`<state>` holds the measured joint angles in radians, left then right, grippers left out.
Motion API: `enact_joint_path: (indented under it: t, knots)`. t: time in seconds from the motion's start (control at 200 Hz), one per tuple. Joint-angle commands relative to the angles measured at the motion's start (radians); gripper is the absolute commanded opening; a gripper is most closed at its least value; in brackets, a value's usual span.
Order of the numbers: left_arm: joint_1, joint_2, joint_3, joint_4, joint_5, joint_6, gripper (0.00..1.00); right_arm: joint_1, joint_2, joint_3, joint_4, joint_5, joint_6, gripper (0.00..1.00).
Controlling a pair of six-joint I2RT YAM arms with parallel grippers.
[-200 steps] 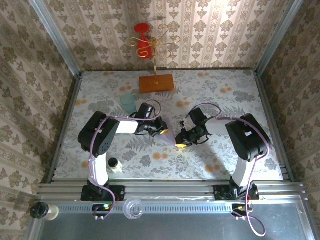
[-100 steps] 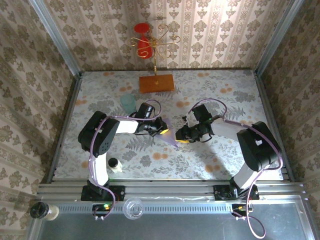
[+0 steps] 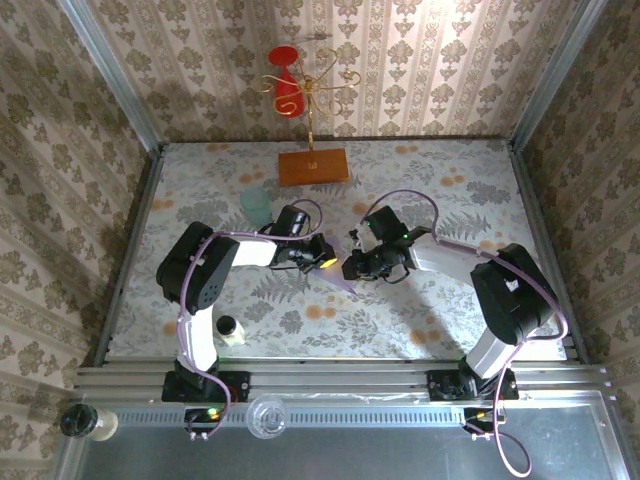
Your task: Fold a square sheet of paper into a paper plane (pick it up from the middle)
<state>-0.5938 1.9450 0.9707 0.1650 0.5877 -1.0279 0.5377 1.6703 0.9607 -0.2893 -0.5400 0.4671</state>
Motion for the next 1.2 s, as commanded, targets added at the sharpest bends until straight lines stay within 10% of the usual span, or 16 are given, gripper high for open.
enact_joint_path:
  t: [0.0, 1.195]
  knots:
    - [0.006, 0.068, -0.019, -0.147, -0.068, 0.0, 0.08, 0.023, 0.051, 0.046, -0.03, 0.028, -0.018, 0.14]
    - [0.006, 0.08, -0.013, -0.208, -0.081, 0.037, 0.08, 0.011, 0.213, 0.117, -0.075, 0.077, -0.031, 0.11]
